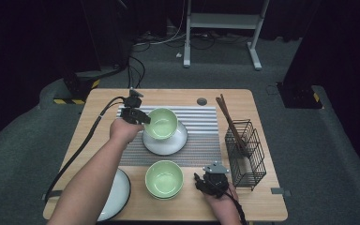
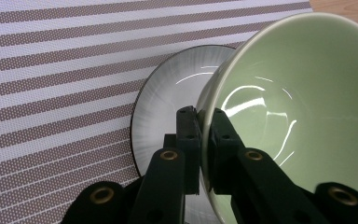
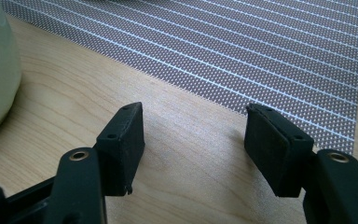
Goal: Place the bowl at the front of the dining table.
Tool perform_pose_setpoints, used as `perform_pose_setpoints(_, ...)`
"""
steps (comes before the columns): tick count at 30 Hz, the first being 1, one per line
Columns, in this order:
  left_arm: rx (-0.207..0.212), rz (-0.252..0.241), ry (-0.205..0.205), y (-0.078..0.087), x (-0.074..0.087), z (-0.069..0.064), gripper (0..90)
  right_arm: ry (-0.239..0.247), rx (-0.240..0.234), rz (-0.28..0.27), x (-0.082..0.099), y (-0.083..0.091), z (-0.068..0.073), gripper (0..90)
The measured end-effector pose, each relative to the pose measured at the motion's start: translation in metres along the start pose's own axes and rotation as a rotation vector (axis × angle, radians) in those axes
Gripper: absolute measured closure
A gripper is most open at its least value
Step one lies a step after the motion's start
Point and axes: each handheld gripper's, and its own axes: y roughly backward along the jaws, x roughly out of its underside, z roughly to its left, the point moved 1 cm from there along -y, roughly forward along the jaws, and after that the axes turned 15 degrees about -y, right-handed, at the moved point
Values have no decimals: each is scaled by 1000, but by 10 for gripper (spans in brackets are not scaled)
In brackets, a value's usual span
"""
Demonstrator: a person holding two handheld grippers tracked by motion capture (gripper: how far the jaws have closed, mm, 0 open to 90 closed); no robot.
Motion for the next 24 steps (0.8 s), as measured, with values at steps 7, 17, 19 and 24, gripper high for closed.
perform_pose_setpoints(7, -7, 10, 0, -7, 2, 1, 850, 0, 0, 1, 0, 0, 0, 374)
perform_pose_setpoints(17, -14, 42, -18, -22, 7, 2, 850, 0, 0, 1, 0, 0, 0, 374)
perform_pose_setpoints(19, -23, 37, -8, -25, 7, 1, 850, -1, 0, 0, 0, 0, 0, 374)
perform_pose_setpoints(24, -18, 44, 9, -29, 8, 1, 850, 0, 0, 1, 0, 0, 0, 374)
